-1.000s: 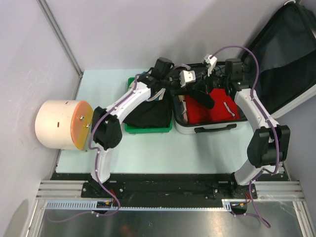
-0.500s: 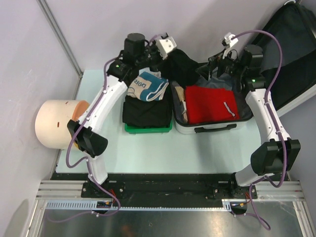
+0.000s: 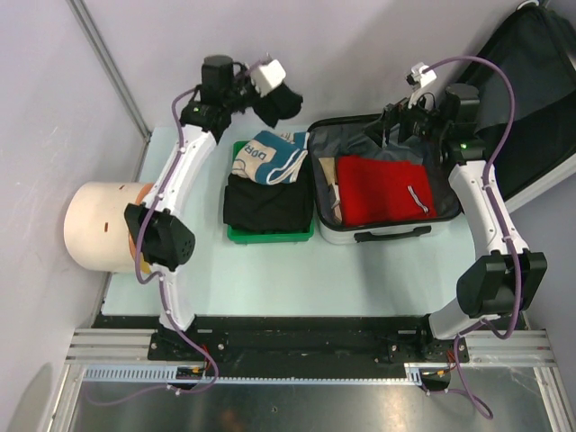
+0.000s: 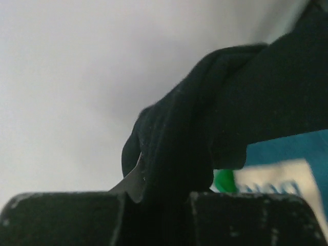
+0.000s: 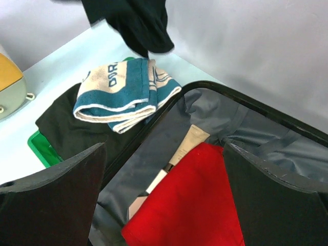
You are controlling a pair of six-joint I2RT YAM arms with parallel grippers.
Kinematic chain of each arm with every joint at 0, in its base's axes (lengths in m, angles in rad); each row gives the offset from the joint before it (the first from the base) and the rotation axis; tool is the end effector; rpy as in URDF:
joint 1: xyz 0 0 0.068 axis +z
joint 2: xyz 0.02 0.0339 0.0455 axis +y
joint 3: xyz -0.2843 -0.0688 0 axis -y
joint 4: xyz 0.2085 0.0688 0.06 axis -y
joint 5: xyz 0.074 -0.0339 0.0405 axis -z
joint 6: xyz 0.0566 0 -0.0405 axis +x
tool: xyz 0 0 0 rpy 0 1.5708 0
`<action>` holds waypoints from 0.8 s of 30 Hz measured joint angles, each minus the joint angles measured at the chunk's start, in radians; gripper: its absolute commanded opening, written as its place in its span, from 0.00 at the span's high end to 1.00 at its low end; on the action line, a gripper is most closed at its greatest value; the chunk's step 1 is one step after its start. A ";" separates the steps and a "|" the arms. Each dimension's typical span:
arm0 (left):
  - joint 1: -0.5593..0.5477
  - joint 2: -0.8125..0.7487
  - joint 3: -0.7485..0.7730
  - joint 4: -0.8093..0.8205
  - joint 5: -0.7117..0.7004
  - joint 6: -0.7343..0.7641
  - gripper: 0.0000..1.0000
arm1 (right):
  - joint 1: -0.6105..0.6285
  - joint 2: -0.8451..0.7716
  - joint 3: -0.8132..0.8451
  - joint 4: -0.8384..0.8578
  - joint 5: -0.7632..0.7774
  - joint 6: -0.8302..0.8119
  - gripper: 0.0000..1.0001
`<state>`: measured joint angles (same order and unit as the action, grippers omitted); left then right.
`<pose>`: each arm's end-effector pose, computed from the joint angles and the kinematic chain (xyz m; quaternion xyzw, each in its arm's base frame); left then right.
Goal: Open, take out, and arrange the luggage
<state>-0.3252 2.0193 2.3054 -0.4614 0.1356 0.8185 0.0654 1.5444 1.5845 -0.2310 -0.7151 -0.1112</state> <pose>0.4282 -0.1524 0.4634 0.4504 0.6193 0.1062 0.6343 0.3299 0.0588 0.4439 -0.2856 0.7000 0.2562 0.6023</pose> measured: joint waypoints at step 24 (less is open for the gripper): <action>-0.071 -0.403 -1.043 -0.144 0.217 0.043 0.10 | 0.009 0.110 0.051 -0.209 0.070 -0.189 0.02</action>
<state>-0.3965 1.6165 1.2621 -0.6056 0.3527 0.8619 0.0746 1.6547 1.6360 -0.4400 -0.6449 -0.3000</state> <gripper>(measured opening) 0.819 0.992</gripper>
